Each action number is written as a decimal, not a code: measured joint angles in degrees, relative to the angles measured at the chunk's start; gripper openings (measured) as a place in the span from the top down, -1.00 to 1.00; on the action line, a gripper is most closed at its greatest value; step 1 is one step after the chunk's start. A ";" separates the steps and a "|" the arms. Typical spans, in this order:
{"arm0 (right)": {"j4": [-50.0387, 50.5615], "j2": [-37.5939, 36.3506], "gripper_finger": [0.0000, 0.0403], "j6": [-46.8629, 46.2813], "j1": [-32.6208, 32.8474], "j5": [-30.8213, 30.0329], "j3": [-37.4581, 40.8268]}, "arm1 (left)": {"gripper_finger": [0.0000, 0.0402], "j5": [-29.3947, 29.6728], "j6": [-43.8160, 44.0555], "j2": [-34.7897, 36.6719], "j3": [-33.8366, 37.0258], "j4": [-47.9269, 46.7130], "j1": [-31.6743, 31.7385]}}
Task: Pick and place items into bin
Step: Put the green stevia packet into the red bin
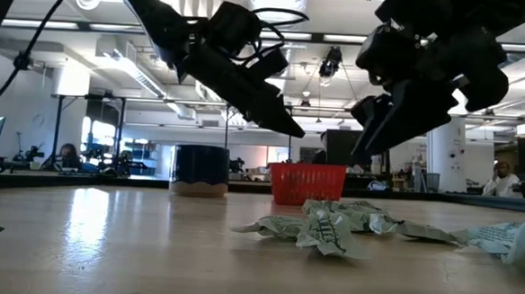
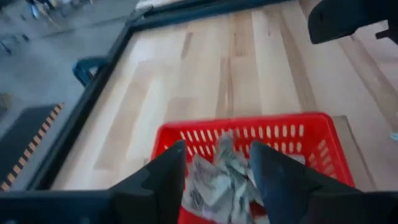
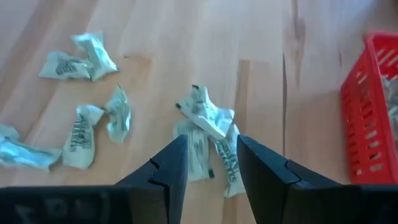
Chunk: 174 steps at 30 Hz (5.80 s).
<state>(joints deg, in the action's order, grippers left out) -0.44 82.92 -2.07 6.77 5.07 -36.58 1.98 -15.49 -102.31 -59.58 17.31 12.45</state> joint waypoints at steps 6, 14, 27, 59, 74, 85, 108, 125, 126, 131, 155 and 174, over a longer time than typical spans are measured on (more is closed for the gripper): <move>-1.41 4.60 0.38 1.48 0.21 -3.28 0.15 | 0.09 0.00 0.39 4.51 0.22 -9.48 -1.34; -1.55 10.12 0.39 2.50 0.21 -8.07 -1.07 | 0.09 0.00 2.15 14.54 4.14 -13.60 -4.87; 1.02 8.00 0.92 3.16 0.21 -9.83 -0.90 | 0.09 1.75 9.22 31.90 16.81 -12.91 -10.16; -1.48 3.63 0.11 11.37 -8.57 -27.31 -6.51 | 0.09 -3.89 5.69 13.14 19.01 1.82 -19.53; 13.71 0.63 0.12 5.32 -2.41 -25.65 -6.34 | 0.09 -1.49 -3.16 -4.26 3.53 1.40 -20.72; 16.87 -4.31 0.22 0.46 -1.63 -26.05 -4.62 | 0.10 -1.46 -3.01 -10.92 -0.82 -0.03 -20.72; 16.96 -6.03 0.27 -2.90 -1.36 -26.05 -2.99 | 0.72 -2.60 -2.88 -10.90 -0.28 -0.87 -20.68; 16.92 -6.03 0.25 -2.83 -1.36 -26.05 -2.99 | 0.21 -3.42 -0.93 -12.21 -0.36 -0.79 -19.63; 16.91 -6.03 0.25 -2.73 -1.36 -26.05 -2.99 | 0.24 -3.39 -0.93 -12.21 -0.36 -0.80 -19.62; 16.90 -6.03 0.28 -2.79 -1.36 -26.05 -2.94 | 0.57 -3.06 -0.94 -12.23 -0.41 -0.79 -19.53; 16.46 -5.97 0.34 -4.86 -1.36 -26.03 -0.07 | 1.00 19.77 -6.74 -2.42 -0.57 -0.84 -15.32; -0.78 -1.98 0.27 -3.27 0.46 -3.32 0.86 | 0.20 19.69 -2.38 -2.39 -0.67 -6.39 -9.29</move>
<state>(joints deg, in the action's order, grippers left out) -1.23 80.94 -5.33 7.23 1.76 -35.72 21.67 -17.87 -104.69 -60.25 10.92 3.16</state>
